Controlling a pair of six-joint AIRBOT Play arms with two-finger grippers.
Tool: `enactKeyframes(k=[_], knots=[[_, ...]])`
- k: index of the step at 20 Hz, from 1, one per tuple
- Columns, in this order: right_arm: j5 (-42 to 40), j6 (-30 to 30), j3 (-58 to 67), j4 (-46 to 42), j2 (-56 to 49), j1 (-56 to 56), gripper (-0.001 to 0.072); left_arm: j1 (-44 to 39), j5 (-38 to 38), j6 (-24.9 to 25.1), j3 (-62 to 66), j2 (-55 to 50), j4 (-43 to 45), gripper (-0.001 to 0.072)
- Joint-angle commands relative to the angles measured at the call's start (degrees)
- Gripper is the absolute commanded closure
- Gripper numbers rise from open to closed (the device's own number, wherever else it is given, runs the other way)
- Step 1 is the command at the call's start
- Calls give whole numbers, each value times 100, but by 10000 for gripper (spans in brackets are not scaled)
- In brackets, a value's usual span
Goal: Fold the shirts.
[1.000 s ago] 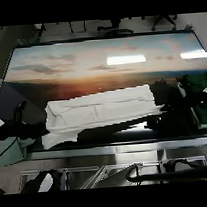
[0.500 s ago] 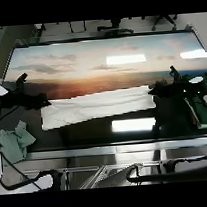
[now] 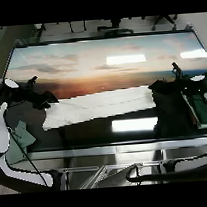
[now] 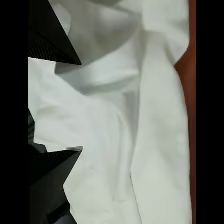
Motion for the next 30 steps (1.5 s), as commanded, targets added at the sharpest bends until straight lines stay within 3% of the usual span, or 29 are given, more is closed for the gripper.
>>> enactKeyframes(k=[1,9,10,11,12,13,14,15,16,19,23,27,30], knots=[[31,-42,42,-201,-39,-223,109,363,-175,-160,87,184,-13,140],[264,37,42,68,-664,166,113,564,-170,-179,85,1064,-37,140],[269,114,42,68,-741,245,146,476,-173,-179,85,1108,-55,140],[291,111,42,70,-813,308,296,358,-177,-177,85,1126,-66,140],[348,111,44,74,-872,358,492,203,-175,-179,85,1130,-63,140],[402,92,44,144,-898,391,615,15,-140,-179,79,1126,-66,151],[424,66,52,190,-872,398,694,-199,-72,-179,74,1119,-70,326],[463,68,94,214,-800,389,695,-487,7,-177,74,1095,-68,593],[529,70,179,216,-660,358,695,-780,111,-162,74,1047,-79,687],[964,214,669,212,-22,210,696,-1878,647,-164,74,675,-129,687],[1878,1058,1482,216,922,-55,696,-3438,2177,-46,190,-343,-1412,688],[2380,1497,1961,216,1624,-240,695,-4673,2658,-94,1615,-1738,-1609,688],[2691,1827,1961,219,1869,-247,695,-5265,3195,-442,2667,-2553,-1725,688]])
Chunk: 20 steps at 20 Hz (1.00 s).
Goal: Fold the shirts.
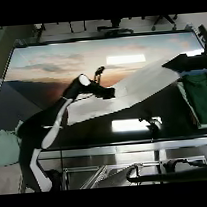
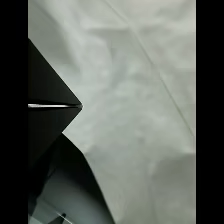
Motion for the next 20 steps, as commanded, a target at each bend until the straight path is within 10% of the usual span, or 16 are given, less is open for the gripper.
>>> enactKeyframes(k=[1,9,14,20], knots=[[544,546,129,13,341,-50,695,-769,739,-374,1150,-986,-219,688],[636,671,105,-50,372,-48,695,-636,-363,-476,2002,-1340,-837,687],[426,785,105,-28,363,337,695,485,-2304,-28,1991,225,-1182,688],[-1276,885,-9,-55,98,2518,695,2120,-2275,-22,1991,2441,-1923,687]])
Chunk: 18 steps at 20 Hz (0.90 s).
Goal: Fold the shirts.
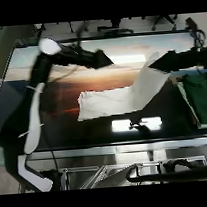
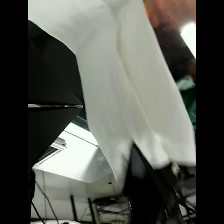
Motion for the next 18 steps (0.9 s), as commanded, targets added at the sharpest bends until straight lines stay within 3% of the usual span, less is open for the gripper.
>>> enactKeyframes(k=[1,4,6,7,8,9,10,14,16,18], knots=[[-1381,37,-160,-26,-299,1521,695,907,-197,50,7,1167,-426,687],[-2618,-83,-278,-120,-1093,3051,695,1296,-175,162,-389,1904,-442,687],[-3880,-535,-278,-118,-1860,4065,693,1412,-177,466,-872,2339,-435,687],[-4586,-951,-278,-120,-2275,4527,655,1414,-177,551,-1121,2522,-435,687],[-5233,-1211,-275,-118,-2664,4885,458,1412,-175,636,-1346,2675,-435,687],[-5665,-1268,-273,-116,-2946,5110,319,1412,-175,710,-1576,2826,-437,687],[-5864,-1268,-271,-98,-3099,5219,308,1405,-170,774,-1766,2940,-437,687],[-5348,-1362,-271,-474,-2527,4826,308,1416,-177,955,-2090,3139,-444,687],[-4535,-1309,-271,-841,-1912,4251,308,1419,-146,960,-2090,3134,-439,687],[-3510,-828,-271,-1340,-1362,3442,306,1419,-101,981,-2090,3134,-439,687]])
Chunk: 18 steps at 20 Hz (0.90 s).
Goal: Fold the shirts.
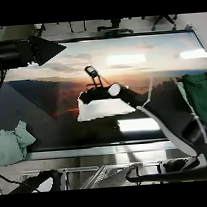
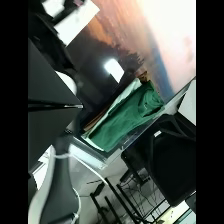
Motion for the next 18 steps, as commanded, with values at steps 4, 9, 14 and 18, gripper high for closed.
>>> enactKeyframes(k=[4,9,14,18], knots=[[3091,1320,-4,-1552,1104,-2636,64,4,63,79,-66,48,-11,687],[4120,1394,-15,-1569,409,-3628,66,2,28,76,-66,48,-7,687],[4148,885,-15,-717,-533,-3565,66,0,-76,76,-66,48,4,686],[4111,573,-15,-136,-1067,-3543,68,0,-76,76,-66,48,2,686]])
